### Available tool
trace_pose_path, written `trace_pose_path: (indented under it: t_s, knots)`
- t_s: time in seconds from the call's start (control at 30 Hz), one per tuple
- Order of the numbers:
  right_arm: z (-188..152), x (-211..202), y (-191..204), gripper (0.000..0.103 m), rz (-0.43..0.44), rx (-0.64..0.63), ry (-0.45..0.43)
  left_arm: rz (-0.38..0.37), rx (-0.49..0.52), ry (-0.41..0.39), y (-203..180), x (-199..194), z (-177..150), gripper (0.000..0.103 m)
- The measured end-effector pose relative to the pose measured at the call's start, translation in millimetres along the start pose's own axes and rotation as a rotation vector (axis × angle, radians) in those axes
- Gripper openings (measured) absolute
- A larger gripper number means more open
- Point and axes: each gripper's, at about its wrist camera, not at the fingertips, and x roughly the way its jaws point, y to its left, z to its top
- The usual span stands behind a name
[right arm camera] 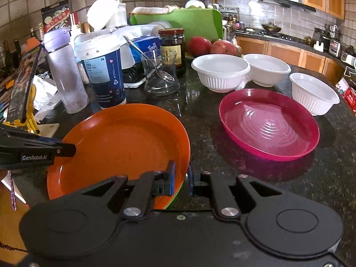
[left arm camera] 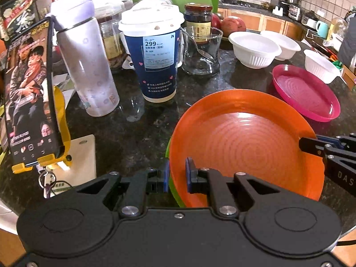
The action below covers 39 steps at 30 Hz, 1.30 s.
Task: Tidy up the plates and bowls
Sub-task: 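Lower the orange plate onto the green plate and open the left tool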
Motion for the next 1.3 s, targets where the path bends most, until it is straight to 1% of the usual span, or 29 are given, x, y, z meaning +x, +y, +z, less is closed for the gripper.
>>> trace_pose_path:
  t_s: [0.4, 0.7, 1.03, 1.3]
  knots:
    - [0, 7, 3, 0.014, -0.018, 0.021, 0.033, -0.013, 0.041, -0.016, 4, 2, 1, 0.02]
    - [0, 5, 4, 0.016, -0.023, 0.016, 0.013, -0.014, 0.06, -0.053, 2, -5, 0, 0.022]
    - [-2, -1, 1, 0.018, -0.02, 0.037, -0.005, -0.015, 0.044, -0.053, 3, -6, -1, 0.022]
    - [-6, -9, -8, 0.02, -0.019, 0.061, -0.032, -0.022, 0.039, -0.067, -6, -11, -1, 0.022]
